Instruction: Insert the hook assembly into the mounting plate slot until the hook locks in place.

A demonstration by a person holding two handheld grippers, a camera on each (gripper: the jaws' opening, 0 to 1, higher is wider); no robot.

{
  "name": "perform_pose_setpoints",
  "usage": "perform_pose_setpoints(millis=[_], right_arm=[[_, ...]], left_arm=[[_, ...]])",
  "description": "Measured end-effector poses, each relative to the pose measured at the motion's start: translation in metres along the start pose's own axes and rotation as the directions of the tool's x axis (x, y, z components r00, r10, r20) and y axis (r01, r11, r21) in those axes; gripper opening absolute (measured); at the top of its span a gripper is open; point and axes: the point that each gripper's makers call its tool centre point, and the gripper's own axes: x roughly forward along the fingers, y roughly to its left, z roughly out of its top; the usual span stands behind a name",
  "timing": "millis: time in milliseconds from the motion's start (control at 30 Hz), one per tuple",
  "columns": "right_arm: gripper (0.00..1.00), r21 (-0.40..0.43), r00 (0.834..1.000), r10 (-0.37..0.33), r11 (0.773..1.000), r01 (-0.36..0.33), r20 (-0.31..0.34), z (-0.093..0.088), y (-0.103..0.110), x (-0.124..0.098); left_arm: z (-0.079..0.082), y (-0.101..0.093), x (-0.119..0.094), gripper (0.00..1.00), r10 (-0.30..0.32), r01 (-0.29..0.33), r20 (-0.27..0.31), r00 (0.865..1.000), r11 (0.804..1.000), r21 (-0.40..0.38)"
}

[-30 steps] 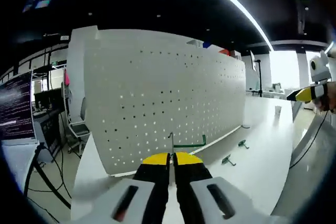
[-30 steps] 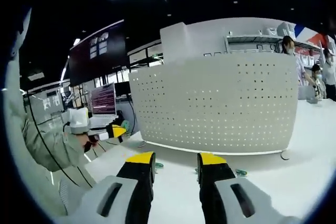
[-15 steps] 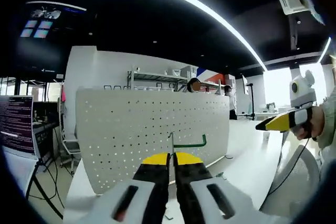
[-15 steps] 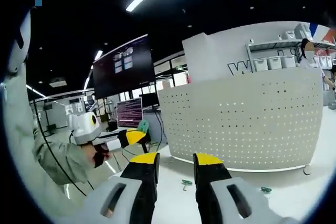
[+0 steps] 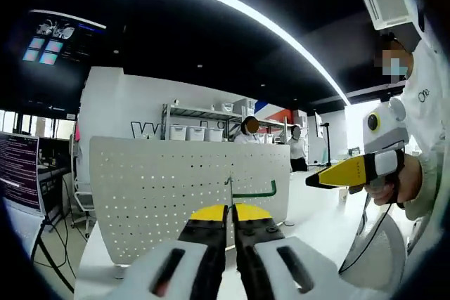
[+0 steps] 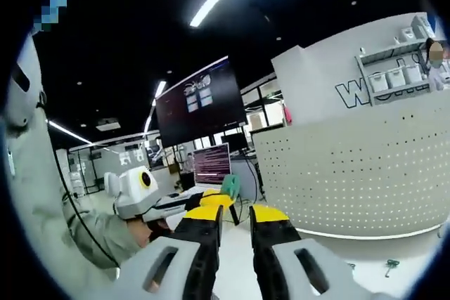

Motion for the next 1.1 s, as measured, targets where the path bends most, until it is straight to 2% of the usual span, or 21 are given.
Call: perform_pose_setpoints(millis=[500,767,933,1100], right_arm=[[0.08,0.02,0.998,0.024,0.999,-0.025,0.065,0.017,0.005,0.014],[0.05,0.035,0.997,0.028,0.999,-0.03,0.077,0.019,0.004,0.017],[0.03,0.049,0.996,0.026,0.998,-0.03,0.086,0.021,0.003,0.017],[0.03,0.034,0.996,0.017,0.999,-0.02,0.084,0.022,0.003,0.018]], left_arm=[[0.024,-0.032,0.005,0.03,-0.053,0.05,0.067,0.996,0.998,0.039],[0.03,-0.04,0.006,0.03,-0.074,0.07,0.089,0.993,0.996,0.046],[0.033,-0.044,0.007,0.03,-0.081,0.071,0.096,0.992,0.992,0.102],[0.032,-0.044,0.007,0.03,-0.073,0.062,0.096,0.993,0.992,0.11]])
